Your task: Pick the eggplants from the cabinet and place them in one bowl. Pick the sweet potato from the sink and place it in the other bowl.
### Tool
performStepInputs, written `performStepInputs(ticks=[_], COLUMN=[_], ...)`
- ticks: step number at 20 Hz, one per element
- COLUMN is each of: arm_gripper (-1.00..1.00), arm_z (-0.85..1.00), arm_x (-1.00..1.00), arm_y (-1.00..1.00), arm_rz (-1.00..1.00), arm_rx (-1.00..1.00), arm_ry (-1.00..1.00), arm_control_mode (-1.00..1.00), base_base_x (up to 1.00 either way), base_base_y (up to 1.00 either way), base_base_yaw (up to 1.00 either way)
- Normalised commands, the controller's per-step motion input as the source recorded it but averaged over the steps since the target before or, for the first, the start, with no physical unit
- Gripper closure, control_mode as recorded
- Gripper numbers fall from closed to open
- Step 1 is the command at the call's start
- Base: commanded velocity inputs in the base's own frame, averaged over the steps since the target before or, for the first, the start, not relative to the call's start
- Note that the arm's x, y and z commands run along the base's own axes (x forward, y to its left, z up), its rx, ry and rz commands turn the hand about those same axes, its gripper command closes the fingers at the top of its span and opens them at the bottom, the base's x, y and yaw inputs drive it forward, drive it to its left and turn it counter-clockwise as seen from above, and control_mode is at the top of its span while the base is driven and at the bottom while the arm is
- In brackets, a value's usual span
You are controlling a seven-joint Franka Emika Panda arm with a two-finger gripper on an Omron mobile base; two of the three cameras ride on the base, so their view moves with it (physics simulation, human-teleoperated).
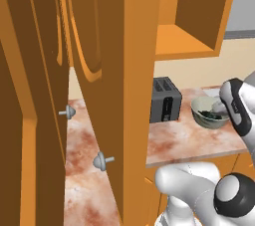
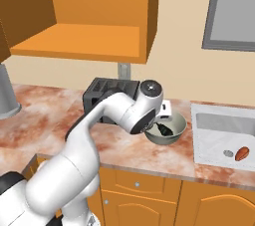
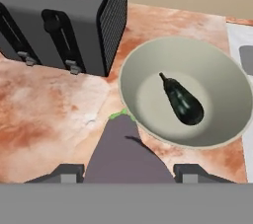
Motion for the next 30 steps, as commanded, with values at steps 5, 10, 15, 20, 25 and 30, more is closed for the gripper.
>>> performStepInputs(ticks=[5,10,15,20,25,30], arm_gripper=[1.00,1.00,1.00,1.00,1.00,1.00], arm_z=[-0.12,-0.10,-0.11,-0.03,-0.02,-0.12], arm_x=[0.25,0.19,0.11,0.05,0.04,0.26], arm_y=[-0.03,-0.09,-0.09,-0.03,0.00,-0.11], arm_rz=[-0.07,-0.11,-0.12,-0.06,0.00,0.00], arm_rx=[-0.02,0.00,0.00,0.00,0.00,0.00], arm_ry=[0.00,0.00,0.00,0.00,0.00,-0.01], arm_control_mode=[-1.00,-1.00,-1.00,-1.00,-1.00,-1.00], base_base_x=[0.00,0.00,0.00,0.00,0.00,0.00], base_base_y=[0.00,0.00,0.00,0.00,0.00,0.00], base_base_yaw=[0.00,0.00,0.00,0.00,0.00,0.00])
